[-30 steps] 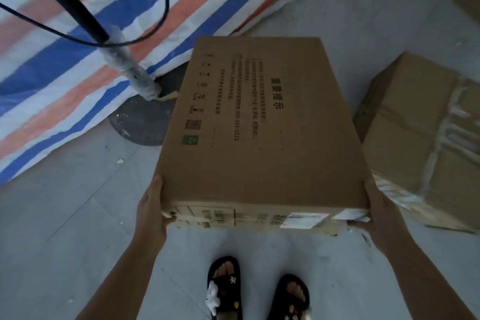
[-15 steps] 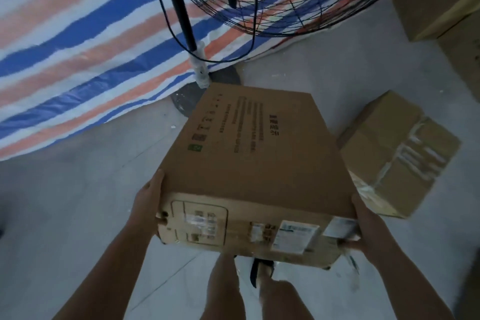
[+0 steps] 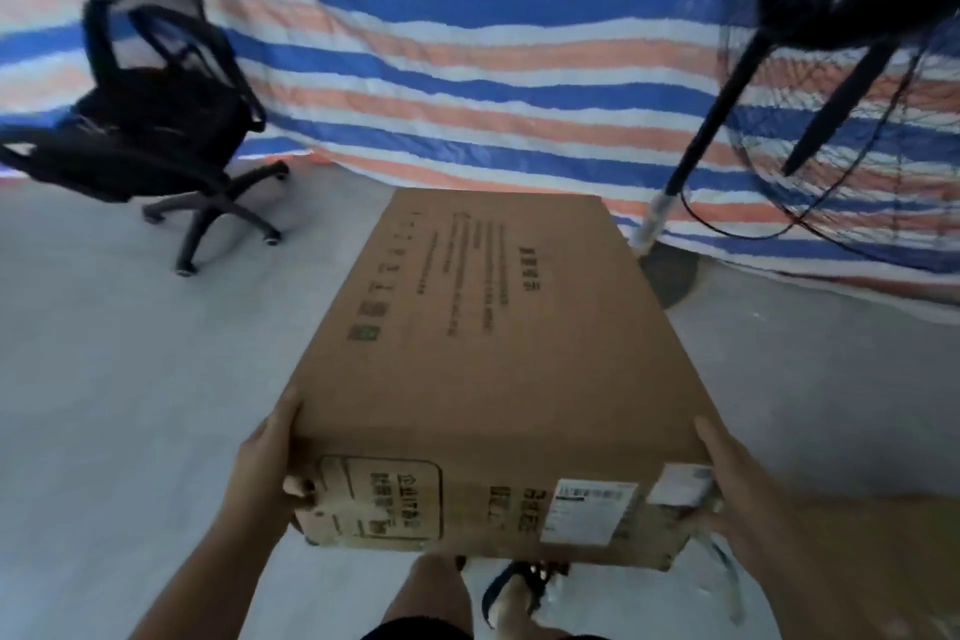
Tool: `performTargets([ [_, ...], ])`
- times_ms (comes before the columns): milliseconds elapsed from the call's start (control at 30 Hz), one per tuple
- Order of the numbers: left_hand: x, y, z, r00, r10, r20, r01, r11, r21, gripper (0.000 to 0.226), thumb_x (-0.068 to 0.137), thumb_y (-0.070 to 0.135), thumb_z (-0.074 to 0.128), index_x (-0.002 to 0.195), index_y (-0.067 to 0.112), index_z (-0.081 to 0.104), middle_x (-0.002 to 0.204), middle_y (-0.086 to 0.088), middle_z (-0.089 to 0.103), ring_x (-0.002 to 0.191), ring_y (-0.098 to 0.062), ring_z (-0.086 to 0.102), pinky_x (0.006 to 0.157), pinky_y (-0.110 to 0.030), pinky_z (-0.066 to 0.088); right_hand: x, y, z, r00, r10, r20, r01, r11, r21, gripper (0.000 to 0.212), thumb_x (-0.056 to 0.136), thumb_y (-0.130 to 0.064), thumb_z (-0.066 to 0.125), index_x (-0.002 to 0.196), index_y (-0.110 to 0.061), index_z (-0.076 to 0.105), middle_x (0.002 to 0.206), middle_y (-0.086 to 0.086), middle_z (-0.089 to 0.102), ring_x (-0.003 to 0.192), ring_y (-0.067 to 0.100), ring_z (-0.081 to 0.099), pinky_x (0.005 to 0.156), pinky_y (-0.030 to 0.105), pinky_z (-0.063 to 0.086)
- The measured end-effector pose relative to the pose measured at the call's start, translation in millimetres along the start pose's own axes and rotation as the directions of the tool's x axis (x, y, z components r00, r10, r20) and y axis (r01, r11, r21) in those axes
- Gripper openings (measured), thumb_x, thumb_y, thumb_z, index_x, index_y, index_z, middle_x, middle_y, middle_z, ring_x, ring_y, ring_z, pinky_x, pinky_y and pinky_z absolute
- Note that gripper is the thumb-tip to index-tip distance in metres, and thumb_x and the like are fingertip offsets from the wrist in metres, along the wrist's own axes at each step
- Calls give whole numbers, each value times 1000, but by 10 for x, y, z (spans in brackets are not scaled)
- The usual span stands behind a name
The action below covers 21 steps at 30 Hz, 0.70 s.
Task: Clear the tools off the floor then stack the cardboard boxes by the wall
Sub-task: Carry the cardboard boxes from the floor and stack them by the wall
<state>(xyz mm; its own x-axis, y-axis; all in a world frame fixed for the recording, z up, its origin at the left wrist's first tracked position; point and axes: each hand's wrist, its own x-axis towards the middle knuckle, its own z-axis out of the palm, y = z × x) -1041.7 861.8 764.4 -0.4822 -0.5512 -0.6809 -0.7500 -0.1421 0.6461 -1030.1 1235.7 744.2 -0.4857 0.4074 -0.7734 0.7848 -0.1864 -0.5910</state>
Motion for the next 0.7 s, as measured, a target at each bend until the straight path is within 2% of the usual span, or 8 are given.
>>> performTargets([
  [100,-106,-270,-737,996,-27,-87,15,990,-137,53,88,58,49,119,15,56,120,-14,57,99,-43,57,57,-40,48,-299,-146,418,994,-79,80,95,971,-221,54,93,-43,48,138,-12,45,142,9,44,125,34,43,104,48,35],
  [167,-167,-428,-1191,988,-47,-145,12,972,-233,55,88,58,48,122,16,55,124,-14,56,106,-46,55,55,-38,48,-547,-239,755,979,-118,168,163,944,-286,54,95,-42,46,140,-13,42,149,9,36,135,32,34,108,44,29],
  [267,-206,-644,-1822,973,-87,-213,6,935,-355,57,88,59,47,127,17,52,128,-14,53,112,-47,52,56,-39,48,-923,-283,1329,955,-112,274,203,921,-331,53,93,-40,50,138,-12,46,146,10,42,131,34,39,103,45,35],
  [367,-220,-858,-2461,950,-130,-284,-12,893,-450,57,88,61,45,126,18,51,125,-13,54,105,-44,54,60,-44,49,-1335,-195,1983,923,-143,358,272,899,-342,53,93,-39,51,139,-13,43,146,8,41,131,35,39,92,42,37],
  [433,-210,-1020,-2923,928,-174,-330,-22,857,-514,54,89,59,45,124,19,51,124,-12,53,101,-41,54,61,-43,49,-1564,-30,2470,901,-200,386,342,874,-344,54,92,-39,54,140,-17,40,147,6,38,132,34,37,100,45,37],
  [533,-202,-1271,-3645,892,-224,-394,-68,794,-605,54,90,58,45,124,17,52,120,-14,55,90,-38,55,52,-35,45,-1991,311,3229,838,-282,467,465,816,-342,64,83,-45,64,139,-23,41,146,2,39,130,32,40,106,51,35],
  [600,-165,-1436,-4117,856,-282,-433,-80,755,-650,58,88,60,46,125,16,53,120,-17,56,93,-42,57,52,-36,46,-2212,530,3703,800,-269,537,501,791,-350,73,73,-54,69,136,-27,44,144,-1,43,127,31,44,104,53,37],
  [700,-122,-1635,-4755,798,-365,-480,-113,691,-714,57,88,59,48,123,14,54,119,-16,56,98,-43,56,59,-43,48,-2489,811,4402,766,-192,614,510,763,-398,70,74,-57,67,134,-27,47,141,-2,46,125,33,47,101,55,40],
])
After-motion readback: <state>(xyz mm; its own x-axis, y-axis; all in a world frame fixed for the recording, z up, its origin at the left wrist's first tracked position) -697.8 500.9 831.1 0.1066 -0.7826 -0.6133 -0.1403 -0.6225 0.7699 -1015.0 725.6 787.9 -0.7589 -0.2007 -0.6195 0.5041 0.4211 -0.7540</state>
